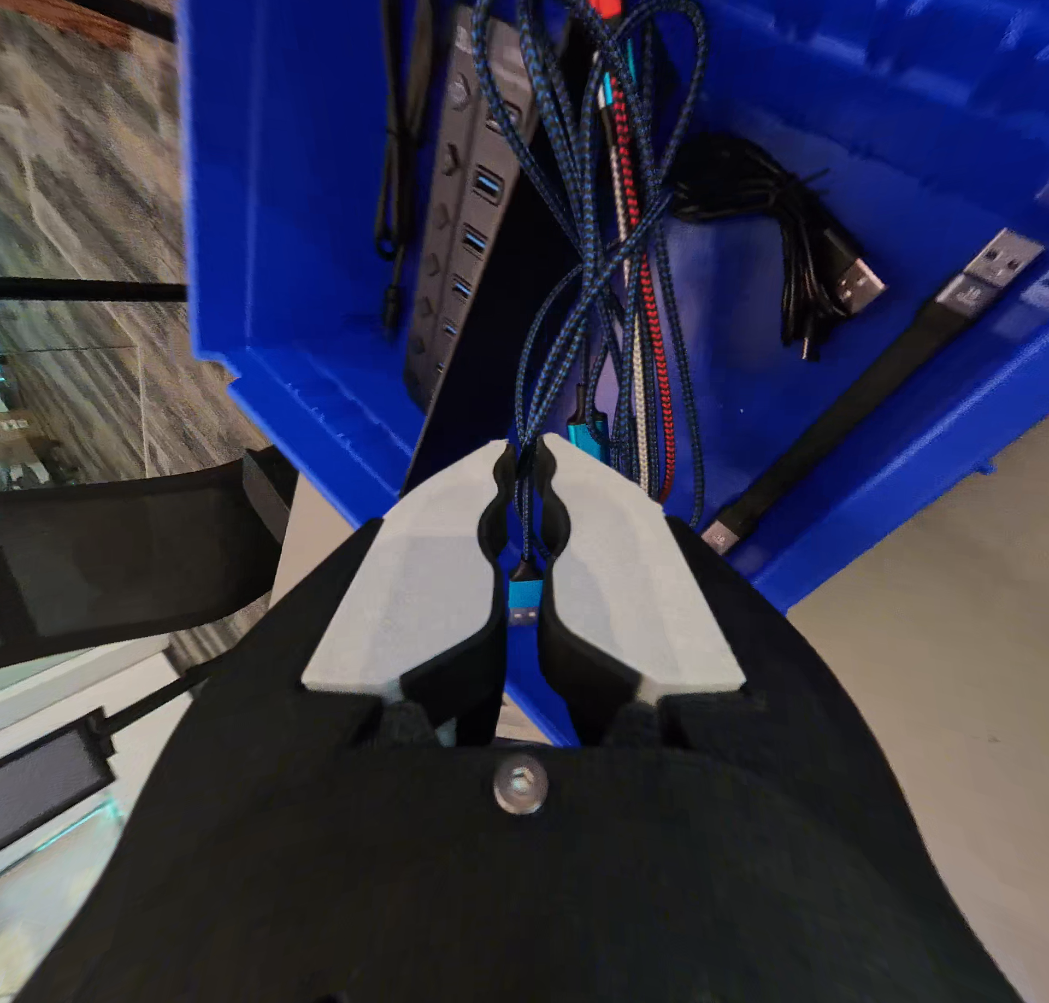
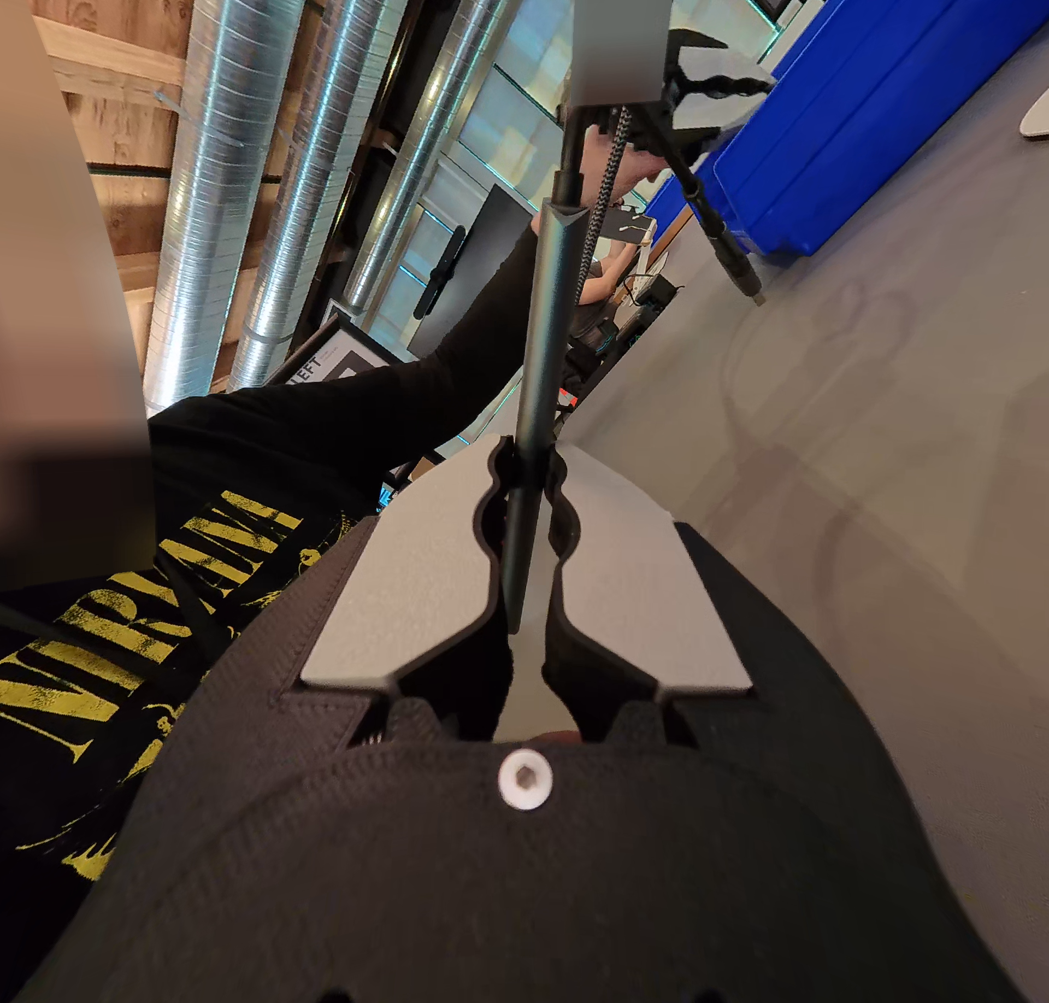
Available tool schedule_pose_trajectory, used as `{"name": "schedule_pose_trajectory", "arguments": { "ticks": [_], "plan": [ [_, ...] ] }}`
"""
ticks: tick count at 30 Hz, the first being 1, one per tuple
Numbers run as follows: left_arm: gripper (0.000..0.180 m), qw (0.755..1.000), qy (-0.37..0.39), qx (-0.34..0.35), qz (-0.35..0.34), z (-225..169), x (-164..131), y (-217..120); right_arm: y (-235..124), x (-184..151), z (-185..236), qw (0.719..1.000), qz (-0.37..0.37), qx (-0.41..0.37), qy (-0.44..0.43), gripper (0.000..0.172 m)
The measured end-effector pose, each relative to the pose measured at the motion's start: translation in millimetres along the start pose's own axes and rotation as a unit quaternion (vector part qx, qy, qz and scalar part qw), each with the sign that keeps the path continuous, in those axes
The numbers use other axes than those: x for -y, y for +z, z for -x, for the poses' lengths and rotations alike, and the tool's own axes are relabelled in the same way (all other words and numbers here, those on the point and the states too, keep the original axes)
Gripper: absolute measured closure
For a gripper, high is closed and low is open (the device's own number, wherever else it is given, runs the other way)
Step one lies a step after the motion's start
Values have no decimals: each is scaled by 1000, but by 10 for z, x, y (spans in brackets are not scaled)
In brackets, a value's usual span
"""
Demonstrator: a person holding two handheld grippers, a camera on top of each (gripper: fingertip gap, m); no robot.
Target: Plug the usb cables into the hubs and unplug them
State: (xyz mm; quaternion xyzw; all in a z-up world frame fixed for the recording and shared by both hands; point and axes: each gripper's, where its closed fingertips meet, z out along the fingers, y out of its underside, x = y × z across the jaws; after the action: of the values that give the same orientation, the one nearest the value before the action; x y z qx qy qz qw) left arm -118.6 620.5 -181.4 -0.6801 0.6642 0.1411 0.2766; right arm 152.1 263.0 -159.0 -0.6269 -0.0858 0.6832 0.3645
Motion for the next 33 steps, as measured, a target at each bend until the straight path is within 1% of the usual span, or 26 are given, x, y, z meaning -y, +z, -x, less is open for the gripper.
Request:
{"name": "schedule_pose_trajectory", "arguments": {
  "ticks": [2,8,11,16,20,21,22,25,28,30,33],
  "plan": [
    [174,999,-28,11,-24,76,33,-126,0,1,-2,1000,-1,-1,-1,161],
    [174,994,-77,63,-51,415,11,-433,-3,3,-3,1000,-3,-3,-2,161],
    [174,989,-109,67,-80,489,33,-610,-4,6,-3,1000,-4,-3,-3,161],
    [175,977,-157,60,-127,459,80,-917,-4,8,-5,1000,-5,-4,-3,161],
    [175,959,-205,46,-190,372,145,-1229,-4,11,-7,1000,-6,-6,-4,161],
    [175,950,-225,40,-213,341,169,-1331,-3,10,-9,1000,-7,-6,-4,161],
    [175,939,-247,26,-236,286,199,-1423,-1,10,-10,1000,-6,-7,-4,161],
    [175,915,-296,-5,-275,68,232,-1619,0,13,-16,1000,-8,-10,-5,161],
    [176,896,-333,-48,-289,-313,261,-1693,0,14,-18,1000,-8,-11,-5,161],
    [176,890,-350,-71,-284,-635,277,-1699,0,15,-15,1000,-9,-11,-5,161],
    [176,897,-346,-80,-263,-1163,286,-1689,-3,14,-14,1000,-10,-11,-6,161]
  ]
}}
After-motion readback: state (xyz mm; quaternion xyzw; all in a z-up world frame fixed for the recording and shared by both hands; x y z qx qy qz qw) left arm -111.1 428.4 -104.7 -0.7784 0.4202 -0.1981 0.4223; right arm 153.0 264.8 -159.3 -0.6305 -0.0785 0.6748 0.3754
